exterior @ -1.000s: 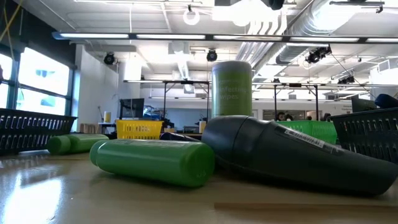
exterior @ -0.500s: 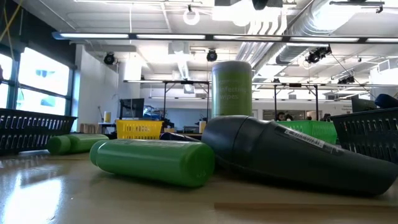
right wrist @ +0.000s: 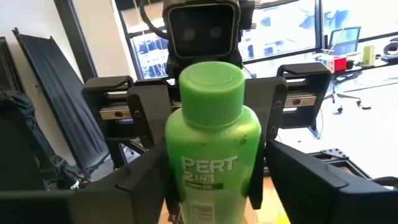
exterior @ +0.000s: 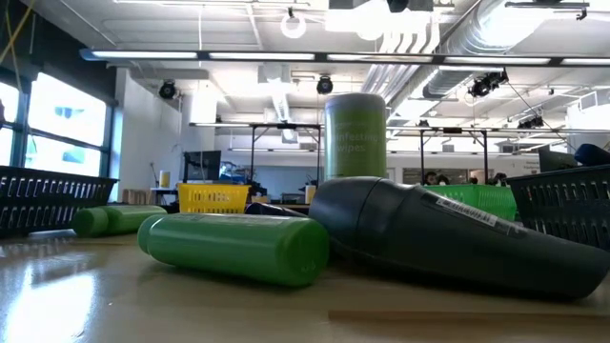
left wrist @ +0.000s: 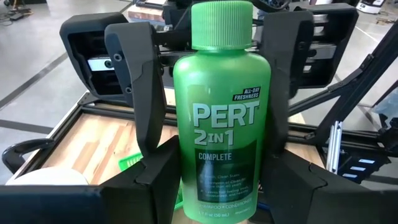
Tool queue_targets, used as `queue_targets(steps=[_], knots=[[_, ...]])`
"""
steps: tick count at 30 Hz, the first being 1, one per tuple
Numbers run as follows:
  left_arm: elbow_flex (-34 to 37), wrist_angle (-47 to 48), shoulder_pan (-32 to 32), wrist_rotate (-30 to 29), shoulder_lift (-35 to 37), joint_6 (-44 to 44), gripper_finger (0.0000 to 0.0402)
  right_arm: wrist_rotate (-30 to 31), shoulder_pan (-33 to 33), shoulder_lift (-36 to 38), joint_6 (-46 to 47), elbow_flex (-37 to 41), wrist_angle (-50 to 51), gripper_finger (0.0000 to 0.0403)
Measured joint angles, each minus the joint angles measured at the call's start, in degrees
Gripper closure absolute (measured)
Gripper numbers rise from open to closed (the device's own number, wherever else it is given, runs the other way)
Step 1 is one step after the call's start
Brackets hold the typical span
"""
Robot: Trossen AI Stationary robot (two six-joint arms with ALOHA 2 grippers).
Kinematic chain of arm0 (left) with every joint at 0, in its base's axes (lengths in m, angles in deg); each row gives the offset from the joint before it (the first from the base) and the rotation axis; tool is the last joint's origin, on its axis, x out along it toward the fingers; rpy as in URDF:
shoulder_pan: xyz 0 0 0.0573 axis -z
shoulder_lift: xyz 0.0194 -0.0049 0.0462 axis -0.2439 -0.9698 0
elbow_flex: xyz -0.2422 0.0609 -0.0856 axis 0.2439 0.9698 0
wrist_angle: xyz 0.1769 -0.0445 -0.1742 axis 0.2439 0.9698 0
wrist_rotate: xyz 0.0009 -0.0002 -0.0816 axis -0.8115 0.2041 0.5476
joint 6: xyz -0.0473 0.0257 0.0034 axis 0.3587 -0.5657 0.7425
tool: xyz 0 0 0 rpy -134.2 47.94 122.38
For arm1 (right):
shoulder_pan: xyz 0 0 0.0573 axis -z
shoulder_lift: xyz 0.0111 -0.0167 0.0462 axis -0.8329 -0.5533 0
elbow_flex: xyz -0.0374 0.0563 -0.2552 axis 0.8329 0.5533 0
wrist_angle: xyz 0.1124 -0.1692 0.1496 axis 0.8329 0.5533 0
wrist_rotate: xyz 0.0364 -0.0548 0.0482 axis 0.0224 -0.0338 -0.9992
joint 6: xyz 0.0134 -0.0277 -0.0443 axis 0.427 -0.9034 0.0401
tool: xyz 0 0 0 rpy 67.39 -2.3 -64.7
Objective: Pick & Place Travel size toiletries
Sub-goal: Put the shampoo bottle bottle into the green bin
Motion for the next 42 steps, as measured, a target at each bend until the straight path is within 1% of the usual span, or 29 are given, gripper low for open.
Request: queue_targets(steps=[6,16,20,31,34,39,42], knots=[[0.0,0.2,0.0,-0.3,0.0,0.2,0.0215,0.0,0.0,0.0,-0.2,0.0,0.0,0.0202],[0.0,0.1,0.0,0.0,0.0,0.0,0.0215,-1.5,0.0,0.0,0.0,0.0,-0.1,0.0228],[0.0,0.1,0.0,0.0,0.0,-0.1,0.0215,-1.5,0.0,0.0,0.0,0.0,-0.1,0.0235],[0.0,0.0,0.0,0.0,0.0,-0.2,0.0215,-1.6,0.0,0.0,0.0,0.0,0.0,0.0234],[0.0,0.0,0.0,0.0,0.0,-0.2,0.0204,-1.7,0.0,0.0,-0.1,0.0,0.0,0.0234],[0.0,-0.1,0.0,0.0,0.0,-2.3,0.0163,-1.9,0.0,0.0,-0.4,0.0,0.0,0.0236],[0.0,-0.2,-0.1,-0.2,0.0,-3.3,0.0150,-1.9,0.0,0.0,-0.4,0.0,0.4,0.0236]])
